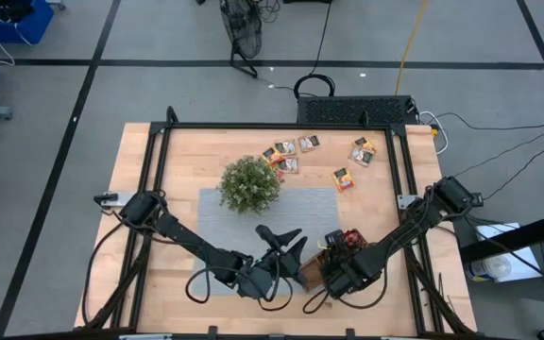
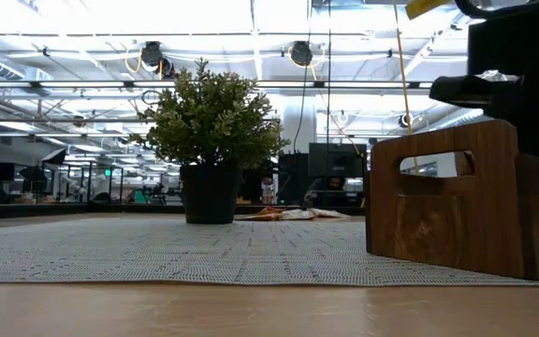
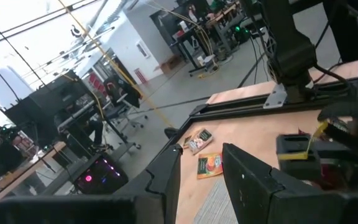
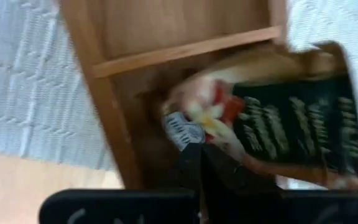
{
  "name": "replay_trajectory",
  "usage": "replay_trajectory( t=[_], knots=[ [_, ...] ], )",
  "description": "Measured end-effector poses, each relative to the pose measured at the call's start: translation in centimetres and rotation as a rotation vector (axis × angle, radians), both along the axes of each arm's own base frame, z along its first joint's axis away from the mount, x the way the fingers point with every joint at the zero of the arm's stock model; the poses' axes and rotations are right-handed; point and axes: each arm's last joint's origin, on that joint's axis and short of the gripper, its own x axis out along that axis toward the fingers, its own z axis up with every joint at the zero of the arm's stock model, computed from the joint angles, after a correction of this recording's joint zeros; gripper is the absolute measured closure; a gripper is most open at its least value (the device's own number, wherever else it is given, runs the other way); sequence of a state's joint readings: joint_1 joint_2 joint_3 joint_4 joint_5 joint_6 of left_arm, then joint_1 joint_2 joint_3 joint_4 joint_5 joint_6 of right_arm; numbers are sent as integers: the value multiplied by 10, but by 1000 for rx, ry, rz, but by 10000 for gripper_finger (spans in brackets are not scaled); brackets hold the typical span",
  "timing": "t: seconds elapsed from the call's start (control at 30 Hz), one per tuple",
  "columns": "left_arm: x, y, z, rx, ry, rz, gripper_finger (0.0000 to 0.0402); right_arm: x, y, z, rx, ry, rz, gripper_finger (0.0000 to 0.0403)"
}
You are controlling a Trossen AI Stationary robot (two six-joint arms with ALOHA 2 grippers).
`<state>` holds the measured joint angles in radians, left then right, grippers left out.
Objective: Pick & Place Tea
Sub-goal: Put the apple tea sachet into the brown organizer
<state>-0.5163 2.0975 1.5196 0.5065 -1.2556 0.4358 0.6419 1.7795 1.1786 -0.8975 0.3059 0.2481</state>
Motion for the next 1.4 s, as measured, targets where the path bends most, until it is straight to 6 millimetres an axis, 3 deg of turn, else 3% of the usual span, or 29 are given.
replay_trajectory(
  t=[0.17, 0.5, 1.0, 1.4],
  knots=[
    [0, 0, 0, 1, 4, 0, 279, -1, 2, 1, -86, -70, 12, 403],
    [0, 0, -1, 1, 5, 0, 279, -4, 6, 1, -79, -75, 11, 403],
    [1, 2, -1, 0, 4, 4, 279, 7, 16, 2, 93, -102, 117, 403],
    [1, 2, -1, 0, 4, 4, 279, 11, 12, 5, -79, -225, 108, 403]
  ],
)
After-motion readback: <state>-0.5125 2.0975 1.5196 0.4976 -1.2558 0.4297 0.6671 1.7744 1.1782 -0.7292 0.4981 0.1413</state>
